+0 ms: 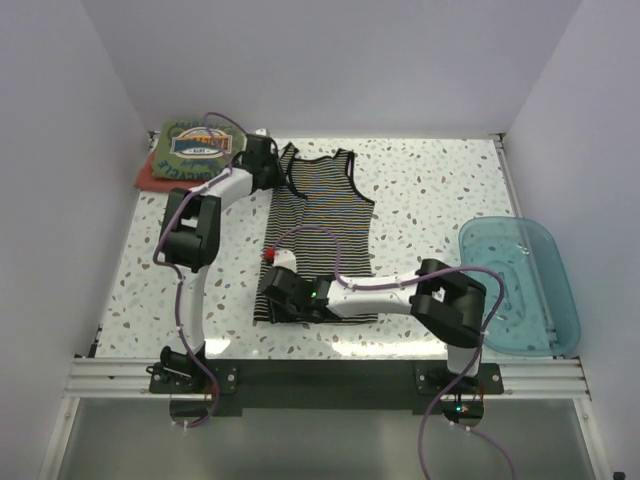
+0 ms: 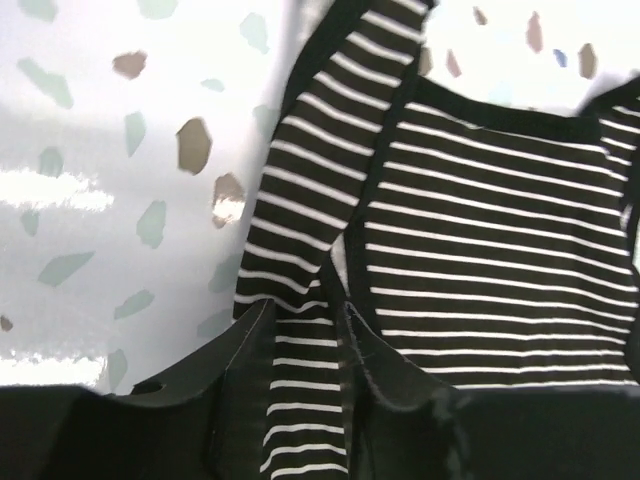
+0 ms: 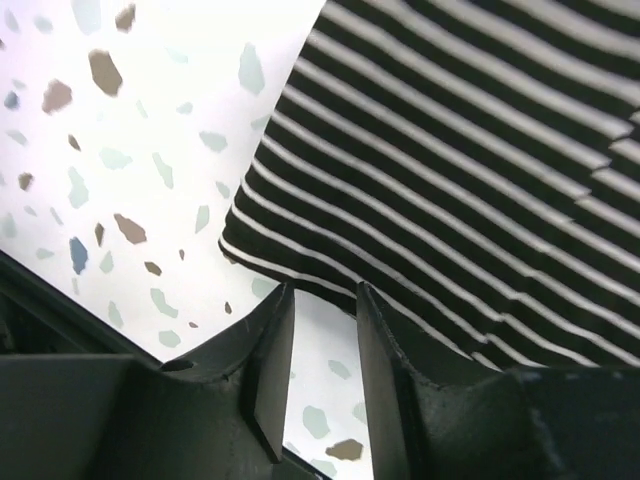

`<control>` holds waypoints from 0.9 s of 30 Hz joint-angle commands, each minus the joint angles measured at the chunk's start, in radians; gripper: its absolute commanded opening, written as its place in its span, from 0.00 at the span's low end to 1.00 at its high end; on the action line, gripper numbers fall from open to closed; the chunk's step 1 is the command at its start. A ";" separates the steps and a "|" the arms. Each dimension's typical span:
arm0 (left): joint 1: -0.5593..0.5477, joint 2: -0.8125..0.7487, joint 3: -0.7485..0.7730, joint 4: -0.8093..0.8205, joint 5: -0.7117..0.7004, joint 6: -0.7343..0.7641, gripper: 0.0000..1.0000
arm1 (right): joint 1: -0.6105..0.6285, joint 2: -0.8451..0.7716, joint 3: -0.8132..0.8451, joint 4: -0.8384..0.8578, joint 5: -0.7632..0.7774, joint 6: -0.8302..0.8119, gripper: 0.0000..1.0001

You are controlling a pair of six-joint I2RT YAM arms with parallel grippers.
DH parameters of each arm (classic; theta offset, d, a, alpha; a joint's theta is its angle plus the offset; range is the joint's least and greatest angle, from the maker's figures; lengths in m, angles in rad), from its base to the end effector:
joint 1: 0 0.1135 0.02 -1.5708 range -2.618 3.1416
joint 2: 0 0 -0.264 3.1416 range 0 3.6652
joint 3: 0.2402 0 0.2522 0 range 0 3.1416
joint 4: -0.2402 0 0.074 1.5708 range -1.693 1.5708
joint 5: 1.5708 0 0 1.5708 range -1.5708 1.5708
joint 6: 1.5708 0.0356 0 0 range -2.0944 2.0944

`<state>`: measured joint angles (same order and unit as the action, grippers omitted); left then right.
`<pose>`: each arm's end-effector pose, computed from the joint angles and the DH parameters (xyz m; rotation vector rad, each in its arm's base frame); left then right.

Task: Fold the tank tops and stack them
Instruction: Fold the tank top

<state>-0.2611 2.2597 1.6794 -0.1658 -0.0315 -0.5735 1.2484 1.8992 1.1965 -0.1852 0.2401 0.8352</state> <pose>0.4892 -0.1296 0.1588 -0.3812 2.3168 -0.3825 0.1346 0.3761 0.1666 -0.4124 2.4957 0.6215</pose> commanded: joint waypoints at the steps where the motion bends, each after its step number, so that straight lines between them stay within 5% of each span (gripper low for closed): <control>1: 0.010 -0.061 0.092 0.023 0.114 0.058 0.39 | -0.075 -0.155 0.022 -0.020 0.022 -0.028 0.38; 4: -0.004 -0.118 0.097 0.037 0.146 0.044 0.49 | -0.159 -0.274 -0.003 -0.089 0.019 -0.053 0.40; 8: -0.062 -0.244 0.028 0.040 0.116 0.020 0.52 | -0.455 -0.370 -0.058 -0.154 -0.051 -0.129 0.43; 16: -0.309 -0.503 -0.388 0.182 0.045 -0.098 0.49 | -0.897 -0.098 0.150 -0.178 -0.237 -0.301 0.40; 27: -0.644 -0.516 -0.520 0.120 0.008 -0.106 0.48 | -0.963 0.216 0.433 -0.178 -0.248 -0.309 0.38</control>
<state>-0.8818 1.7592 1.1755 -0.0528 0.0177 -0.6666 0.2874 2.1044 1.5627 -0.3679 0.0219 0.5362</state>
